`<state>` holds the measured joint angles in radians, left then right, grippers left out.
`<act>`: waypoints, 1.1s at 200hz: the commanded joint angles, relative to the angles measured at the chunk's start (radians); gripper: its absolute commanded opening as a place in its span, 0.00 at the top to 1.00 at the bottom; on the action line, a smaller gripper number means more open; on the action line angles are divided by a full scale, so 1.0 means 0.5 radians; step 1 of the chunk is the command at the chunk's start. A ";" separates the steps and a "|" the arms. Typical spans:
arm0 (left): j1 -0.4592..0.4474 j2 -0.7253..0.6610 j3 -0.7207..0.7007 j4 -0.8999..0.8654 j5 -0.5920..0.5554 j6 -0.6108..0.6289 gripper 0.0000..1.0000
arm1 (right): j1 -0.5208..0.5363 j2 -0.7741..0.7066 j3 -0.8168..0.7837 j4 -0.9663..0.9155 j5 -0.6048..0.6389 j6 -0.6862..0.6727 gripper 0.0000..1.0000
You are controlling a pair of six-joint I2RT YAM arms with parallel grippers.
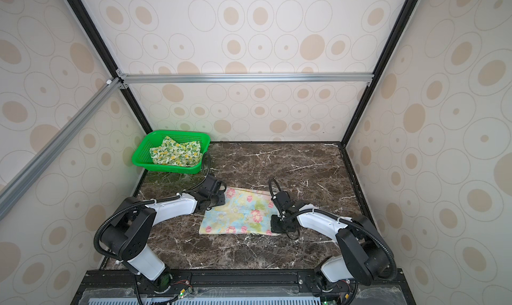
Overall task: Fold and stack skirts
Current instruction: Smooth out the skirt at the center of the table, then fold the skirt at the center of the table.
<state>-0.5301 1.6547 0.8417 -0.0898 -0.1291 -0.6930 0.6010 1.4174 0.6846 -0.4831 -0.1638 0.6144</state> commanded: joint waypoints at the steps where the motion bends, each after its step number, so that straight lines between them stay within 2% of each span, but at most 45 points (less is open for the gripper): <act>1: 0.020 -0.055 -0.066 -0.029 -0.035 0.033 0.74 | 0.010 0.038 -0.040 -0.010 0.060 0.022 1.00; 59: 0.030 -0.156 -0.084 -0.054 -0.070 0.048 0.74 | 0.009 -0.036 0.187 -0.161 0.055 -0.050 1.00; 97: 0.030 -0.150 -0.098 -0.045 -0.098 0.040 0.74 | -0.028 -0.028 0.397 -0.268 0.182 -0.166 0.97; 139: 0.028 -0.194 -0.165 -0.027 -0.080 -0.007 0.76 | -0.160 0.116 0.502 -0.250 0.244 -0.280 0.98; 171: -0.084 -0.313 -0.078 -0.061 -0.057 0.054 0.76 | -0.409 0.065 0.440 -0.216 0.003 -0.303 0.98; 182: -0.169 -0.327 -0.018 -0.076 -0.062 0.092 0.76 | -0.484 0.025 0.394 -0.186 -0.117 -0.305 0.91; 197: -0.276 -0.311 0.044 -0.049 0.011 0.100 0.76 | -0.551 -0.025 0.338 -0.167 -0.220 -0.308 0.68; 220: -0.421 -0.224 0.105 0.091 0.209 0.019 0.77 | -0.627 -0.057 0.242 -0.136 -0.346 -0.303 0.55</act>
<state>-0.6777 1.5139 0.8421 -0.0990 -0.1154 -0.6685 0.3138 1.4197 0.8505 -0.5510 -0.2298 0.4686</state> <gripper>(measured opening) 0.235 0.404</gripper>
